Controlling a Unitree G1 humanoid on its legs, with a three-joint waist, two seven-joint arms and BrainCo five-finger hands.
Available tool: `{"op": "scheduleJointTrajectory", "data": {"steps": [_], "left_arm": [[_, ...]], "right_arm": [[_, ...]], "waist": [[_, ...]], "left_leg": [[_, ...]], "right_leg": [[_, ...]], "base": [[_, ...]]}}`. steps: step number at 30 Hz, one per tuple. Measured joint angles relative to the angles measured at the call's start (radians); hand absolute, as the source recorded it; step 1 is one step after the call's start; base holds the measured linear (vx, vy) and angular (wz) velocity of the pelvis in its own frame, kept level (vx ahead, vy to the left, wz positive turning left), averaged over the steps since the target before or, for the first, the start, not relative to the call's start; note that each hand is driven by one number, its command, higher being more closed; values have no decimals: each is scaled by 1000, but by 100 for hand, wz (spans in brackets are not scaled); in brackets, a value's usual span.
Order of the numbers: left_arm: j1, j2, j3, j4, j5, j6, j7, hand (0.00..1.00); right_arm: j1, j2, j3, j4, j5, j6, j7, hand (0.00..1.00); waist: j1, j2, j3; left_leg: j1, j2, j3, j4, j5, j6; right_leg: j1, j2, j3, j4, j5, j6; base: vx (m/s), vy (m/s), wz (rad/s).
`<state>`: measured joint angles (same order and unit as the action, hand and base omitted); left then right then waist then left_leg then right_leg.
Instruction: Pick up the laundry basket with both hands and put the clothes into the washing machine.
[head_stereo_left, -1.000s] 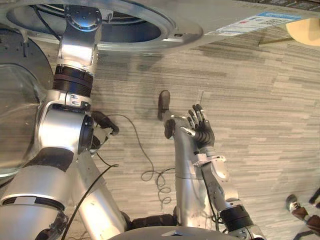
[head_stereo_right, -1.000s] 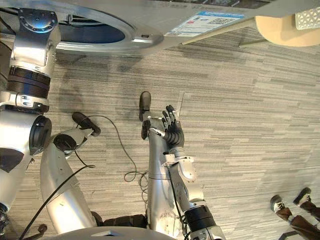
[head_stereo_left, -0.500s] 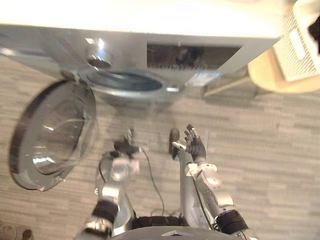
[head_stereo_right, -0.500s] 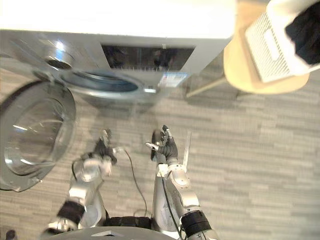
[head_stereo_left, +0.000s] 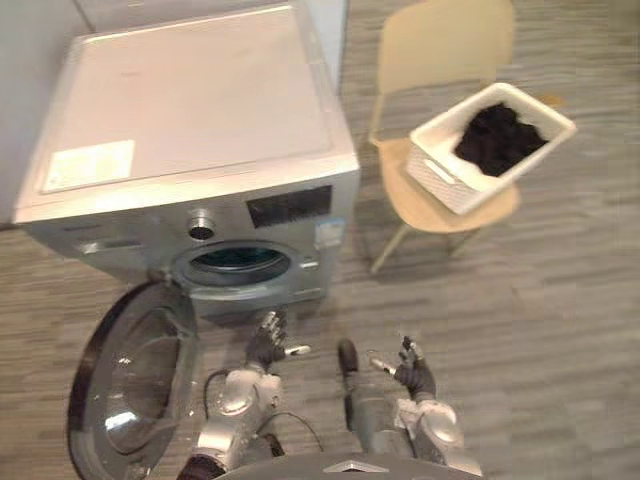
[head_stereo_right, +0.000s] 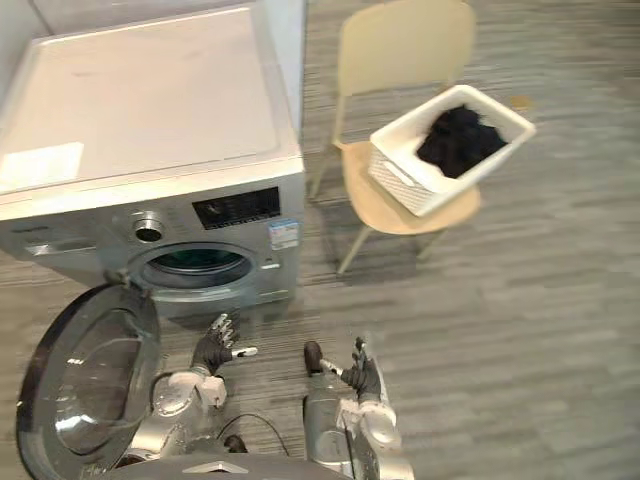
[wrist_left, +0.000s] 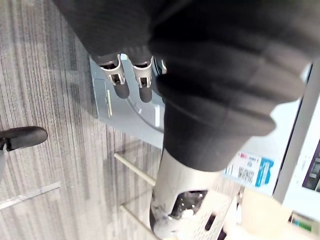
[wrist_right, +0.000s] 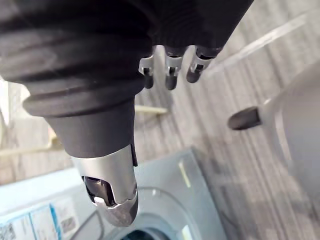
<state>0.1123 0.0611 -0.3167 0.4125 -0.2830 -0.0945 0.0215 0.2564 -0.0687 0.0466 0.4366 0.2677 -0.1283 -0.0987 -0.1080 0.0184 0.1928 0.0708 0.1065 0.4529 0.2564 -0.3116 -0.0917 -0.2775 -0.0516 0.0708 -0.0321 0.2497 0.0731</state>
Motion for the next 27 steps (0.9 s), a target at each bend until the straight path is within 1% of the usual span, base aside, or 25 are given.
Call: {"op": "scheduleJointTrajectory", "data": {"steps": [1, 2, 3, 4, 5, 6, 8, 9, 10, 12, 13, 14, 15, 16, 17, 18, 19, 20, 21, 22, 23, 24, 25, 26, 27], "left_arm": [[15, 1, 7, -3, 20, 0, 0, 0], [22, -1, 15, -4, 33, 1, 1, 0], [28, -4, 32, -11, 45, 0, -1, 0], [29, -3, 50, -9, 51, 0, 2, 0], [30, -1, 53, -8, 52, 2, 2, 0], [32, -1, 52, -8, 58, 7, 2, 0], [33, -3, 47, -8, 72, 8, 0, 0], [33, -3, 44, -8, 72, 10, 1, 0], [32, -11, 41, -7, 72, 14, 1, 0], [39, -40, 38, -8, 71, 15, 1, 0], [32, -45, 34, -8, 71, 16, 2, 0], [19, -46, 20, -7, 71, 17, 1, 0], [5, -49, 8, -8, 70, 18, 2, 0], [-1, -51, 0, -8, 69, 17, 5, 0], [1, -44, -5, -6, 69, 18, 16, 0], [4, -40, -2, 4, 60, 21, 29, 0], [12, -40, 1, 4, 50, 25, 38, 0], [33, -40, 1, 3, 28, 25, 43, 0], [40, -38, -3, 3, 20, 27, 41, 0], [57, -37, -11, -2, 13, 31, 40, 0], [66, -34, -11, -3, 11, 32, 40, 0], [71, -37, -23, -3, 9, 36, 39, 0], [74, -40, -37, -10, 9, 36, 39, 0], [78, -43, -38, -14, 9, 36, 39, 0], [86, -45, -38, -17, 9, 36, 40, 0]], "right_arm": [[27, 0, -11, -8, 0, 0, -1, 0], [29, -3, -12, -9, 1, 0, -2, 0], [26, -8, -14, -24, 0, 0, -2, 0], [30, -5, -15, -33, 0, -4, -1, 0], [29, -1, -17, -33, 0, -5, -1, 0], [31, 5, -20, -33, 0, -6, -3, 0], [29, 19, -19, -33, 0, -6, -9, 0], [30, 33, -19, -33, 0, -6, -13, 0], [24, 31, -22, -35, 0, -7, -14, 0], [-4, 19, -28, -37, 0, -8, -18, 0], [-16, 22, -40, -37, 0, -8, -22, 0], [-35, 22, -55, -42, -2, -7, -34, 0], [-35, 19, -69, -45, -14, -8, -50, 0], [-37, 21, -87, -50, -31, -8, -63, 0], [-34, 24, -94, -70, -39, -7, -76, 0], [-33, 23, -101, -89, -39, -7, -88, 0], [-33, 19, -105, -99, -39, -7, -94, 0], [-34, 17, -118, -119, -39, -7, -107, 0], [-38, 21, -138, -127, -39, -10, -125, 0], [-31, 20, -164, -145, -39, -10, -142, 0], [-31, 20, -185, -167, -39, -11, -149, 0], [-33, 20, -229, -208, -38, -18, -176, 0], [-39, 19, -270, -237, -37, -24, -202, 0], [-42, 16, -278, -245, -37, -24, -213, 0], [-49, 9, -291, -260, -35, -25, -220, 0]], "waist": [[-4, -3, -4], [-4, 8, -9], [-3, 25, -13], [3, 20, -17], [4, 19, -18], [0, 29, -13], [-1, 13, -29], [-3, -9, -41], [0, 1, -46], [8, 39, -49], [8, 42, -50], [15, 42, -51], [26, 41, -51], [38, 44, -55], [46, 33, -58], [47, 38, -57], [47, 41, -59], [48, 40, -67], [48, 34, -67], [66, 54, -62], [77, 50, -61], [90, 74, -54], [91, 81, -53], [91, 82, -53], [100, 81, -52]], "left_leg": [[18, -1, 50, 5, -6, 9], [22, 10, 77, 1, -1, 18], [24, 32, 120, -8, 11, 31], [41, 41, 162, -22, 21, 32], [44, 48, 177, -21, 23, 31], [56, 63, 192, -21, 26, 26], [57, 69, 210, -21, 32, 15], [55, 62, 211, -11, 36, 6], [48, 65, 202, -12, 41, 2], [47, 86, 198, -20, 44, 1], [55, 89, 203, -26, 47, -3], [66, 103, 210, -36, 62, -6], [80, 106, 215, -49, 72, -3], [85, 133, 229, -50, 70, -13], [83, 152, 234, -21, 47, -31], [86, 179, 232, 18, 22, -47], [92, 197, 234, 40, 11, -51], [106, 237, 239, 104, -14, -26], [72, 290, 213, 274, -34, 102], [-24, 389, 158, 525, 36, 321], [-76, 428, 126, 627, 55, 320], [-169, 445, 68, 756, 58, 267], [-243, 400, 34, 801, 46, 231], [-270, 370, 18, 802, 38, 214], [-312, 292, -17, 754, 23, 173]], "right_leg": [[10, 1, -6, -20, -44, -28], [7, 7, -30, -20, -107, -43], [-29, 6, -108, 47, -142, -69], [-66, 3, -158, 176, -142, -79], [-74, 2, -181, 249, -155, -96], [-69, -8, -221, 375, -204, -113], [-55, -36, -222, 476, -309, -91], [-42, -46, -224, 452, -334, -72], [-24, -20, -219, 404, -319, -69], [-11, 22, -213, 338, -277, -74], [2, 35, -212, 309, -269, -74], [23, 34, -251, 273, -307, -100], [38, 17, -326, 272, -332, -97], [49, 12, -357, 278, -324, -90], [37, 7, -369, 323, -324, -92], [32, 7, -381, 373, -332, -95], [32, 11, -387, 406, -353, -102], [41, 30, -386, 461, -407, -116], [60, 48, -388, 467, -440, -135], [100, 93, -381, 429, -439, -146], [125, 108, -375, 401, -437, -145], [161, 129, -370, 360, -433, -151], [190, 132, -359, 331, -428, -164], [205, 133, -352, 317, -427, -168], [235, 137, -331, 286, -425, -170]], "base": [[-121, 88, -81], [-125, 76, -100], [-89, 61, -101], [-23, 31, -93], [18, 4, -78], [35, -46, -45], [52, -112, -34], [70, -174, -36], [70, -180, -39], [26, -100, -55], [-34, -101, -44], [-66, -114, -25], [-76, -94, -23], [-86, -116, -22], [-60, -119, -16], [-30, -138, -9], [64, -158, -8], [126, -224, -3], [128, -350, -17], [126, -291, -27], [160, -233, -48], [235, -108, -39], [243, -103, -29], [256, -84, -27], [330, -71, -44]]}}
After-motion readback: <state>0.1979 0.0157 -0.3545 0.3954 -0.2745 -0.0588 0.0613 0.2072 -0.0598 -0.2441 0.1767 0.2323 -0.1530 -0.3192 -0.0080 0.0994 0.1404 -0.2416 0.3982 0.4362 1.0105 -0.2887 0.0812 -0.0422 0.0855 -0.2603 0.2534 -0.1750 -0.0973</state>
